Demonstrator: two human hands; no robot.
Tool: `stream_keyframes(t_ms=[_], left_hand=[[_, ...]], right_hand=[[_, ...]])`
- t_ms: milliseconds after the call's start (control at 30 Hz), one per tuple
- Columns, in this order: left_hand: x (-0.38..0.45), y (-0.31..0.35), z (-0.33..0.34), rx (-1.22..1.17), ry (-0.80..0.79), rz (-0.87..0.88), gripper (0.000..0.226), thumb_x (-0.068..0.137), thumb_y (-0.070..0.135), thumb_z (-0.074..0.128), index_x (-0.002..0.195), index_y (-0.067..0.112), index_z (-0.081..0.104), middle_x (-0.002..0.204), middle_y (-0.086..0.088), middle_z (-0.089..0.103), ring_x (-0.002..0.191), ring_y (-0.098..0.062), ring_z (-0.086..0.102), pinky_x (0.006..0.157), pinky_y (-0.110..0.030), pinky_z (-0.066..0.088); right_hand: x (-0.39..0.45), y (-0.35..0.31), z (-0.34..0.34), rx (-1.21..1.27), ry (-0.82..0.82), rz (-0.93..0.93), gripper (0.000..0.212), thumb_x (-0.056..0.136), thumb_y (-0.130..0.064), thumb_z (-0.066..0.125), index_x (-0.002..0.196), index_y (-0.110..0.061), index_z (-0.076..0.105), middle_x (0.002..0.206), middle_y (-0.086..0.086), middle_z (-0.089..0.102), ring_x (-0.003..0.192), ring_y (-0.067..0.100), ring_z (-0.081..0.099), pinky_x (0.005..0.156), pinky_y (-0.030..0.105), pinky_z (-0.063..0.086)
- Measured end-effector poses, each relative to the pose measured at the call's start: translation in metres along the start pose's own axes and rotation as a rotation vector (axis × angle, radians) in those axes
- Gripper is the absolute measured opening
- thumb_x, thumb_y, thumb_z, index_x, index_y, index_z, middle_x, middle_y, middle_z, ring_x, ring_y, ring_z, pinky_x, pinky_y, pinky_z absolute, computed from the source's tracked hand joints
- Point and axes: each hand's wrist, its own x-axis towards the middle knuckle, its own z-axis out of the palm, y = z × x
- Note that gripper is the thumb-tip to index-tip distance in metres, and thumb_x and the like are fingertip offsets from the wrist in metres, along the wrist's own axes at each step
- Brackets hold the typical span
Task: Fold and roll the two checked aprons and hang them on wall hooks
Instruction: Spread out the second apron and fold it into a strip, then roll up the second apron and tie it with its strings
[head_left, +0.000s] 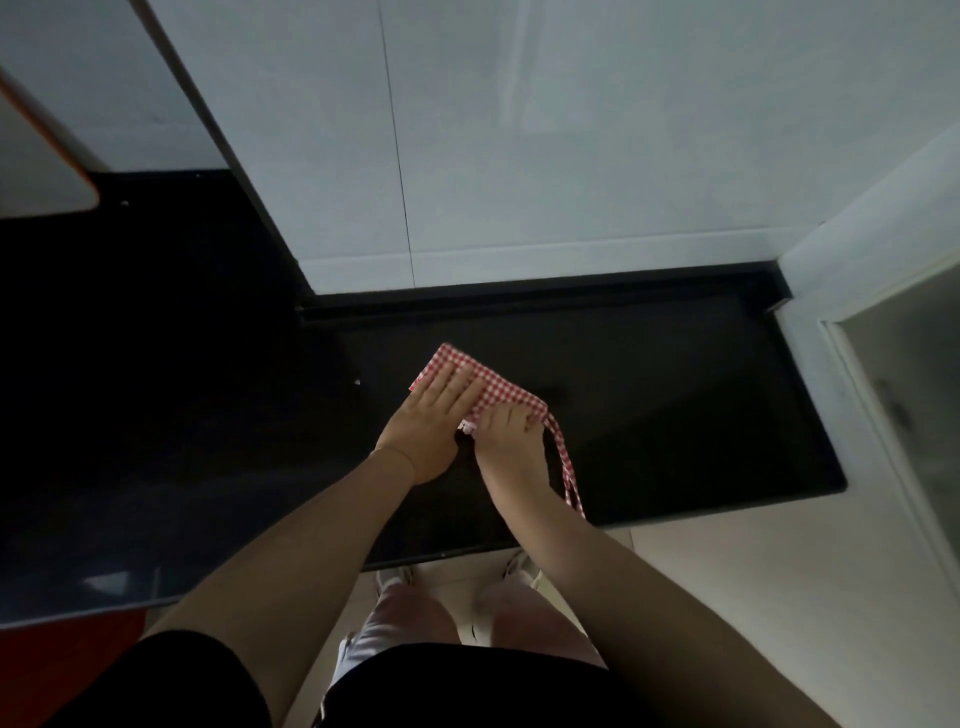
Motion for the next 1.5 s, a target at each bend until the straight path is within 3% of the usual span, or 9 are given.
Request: stream_keyframes(t_ms=[200,433,667,833,1033,1133,1267,1400,1500], left_hand=[[-0.002,0.003,0.009,-0.080,-0.011,-0.004,0.089,0.096,0.055,0.039,0.151,0.021,-0.023,0.157,-0.003,-0.032,0.145,-0.021,-0.029,0.122,-0.042,-0.008],[0.000,0.005,0.018,-0.055,0.039,-0.048,0.075,0.102,0.046,0.028,0.151,0.021,-0.024,0.158,-0.003,-0.030,0.146,-0.021,-0.026,0.121,-0.041,-0.010],[-0.001,0.010,0.021,-0.063,0.065,-0.062,0.069,0.103,0.040,0.022,0.149,0.020,-0.026,0.157,-0.004,-0.031,0.145,-0.022,-0.026,0.120,-0.041,-0.013],[0.000,0.010,0.021,-0.052,0.063,-0.065,0.069,0.103,0.040,0.021,0.150,0.020,-0.026,0.157,-0.004,-0.031,0.145,-0.022,-0.028,0.119,-0.041,-0.014],[0.002,0.012,0.012,-0.053,0.037,-0.075,0.078,0.100,0.052,0.031,0.152,0.020,-0.018,0.161,-0.003,-0.022,0.149,-0.022,-0.019,0.119,-0.040,-0.013],[0.008,0.015,0.003,-0.025,0.077,-0.097,0.084,0.095,0.054,0.045,0.156,0.018,0.001,0.164,-0.003,0.001,0.151,-0.024,0.001,0.123,-0.043,0.000],[0.015,0.022,-0.013,0.036,0.200,-0.092,0.060,0.092,0.025,0.057,0.145,0.018,0.031,0.149,-0.004,0.040,0.137,-0.024,0.037,0.119,-0.040,0.024],[0.025,0.026,-0.037,-0.054,0.112,0.016,0.058,0.094,0.032,0.058,0.143,0.017,0.031,0.137,-0.006,0.049,0.121,-0.023,0.050,0.108,-0.038,0.039],[0.032,0.032,-0.075,-0.132,-0.021,0.048,0.058,0.098,0.039,0.050,0.147,0.017,0.027,0.135,-0.009,0.049,0.115,-0.024,0.053,0.099,-0.038,0.045]], right_hand=[[-0.001,0.001,0.013,-0.197,0.048,-0.040,0.023,0.090,-0.015,0.063,0.105,0.002,0.063,0.097,0.020,0.069,0.092,0.032,0.068,0.089,0.046,0.055],[0.003,0.013,0.026,-0.089,0.187,-0.098,0.028,0.090,-0.021,0.067,0.106,0.001,0.061,0.097,0.017,0.068,0.090,0.029,0.068,0.088,0.044,0.055],[-0.002,0.013,0.025,0.025,0.111,-0.061,0.047,0.085,-0.031,0.071,0.119,0.000,0.059,0.114,0.018,0.066,0.105,0.031,0.065,0.100,0.045,0.048],[0.006,0.021,0.025,-0.046,0.091,-0.134,0.041,0.086,-0.036,0.070,0.111,-0.005,0.065,0.105,0.013,0.069,0.095,0.026,0.067,0.091,0.040,0.052],[0.014,0.041,-0.006,0.113,0.033,-0.230,0.036,0.095,-0.024,0.059,0.127,-0.008,0.052,0.127,0.010,0.059,0.116,0.023,0.057,0.101,0.036,0.046],[0.027,0.060,-0.022,0.271,-0.020,-0.204,0.040,0.089,-0.020,0.066,0.126,-0.013,0.052,0.126,0.006,0.058,0.114,0.020,0.055,0.094,0.032,0.047],[0.040,0.080,-0.035,0.442,-0.200,-0.179,0.032,0.087,-0.024,0.067,0.117,-0.019,0.056,0.111,0.000,0.061,0.096,0.015,0.057,0.080,0.027,0.046],[0.043,0.104,-0.043,0.574,-0.264,-0.141,0.028,0.086,-0.025,0.069,0.112,-0.021,0.059,0.103,-0.002,0.063,0.087,0.011,0.057,0.079,0.027,0.048],[0.047,0.130,-0.067,0.633,-0.381,-0.168,0.052,0.080,-0.022,0.072,0.126,-0.022,0.049,0.114,0.000,0.057,0.097,0.014,0.056,0.085,0.031,0.049]])
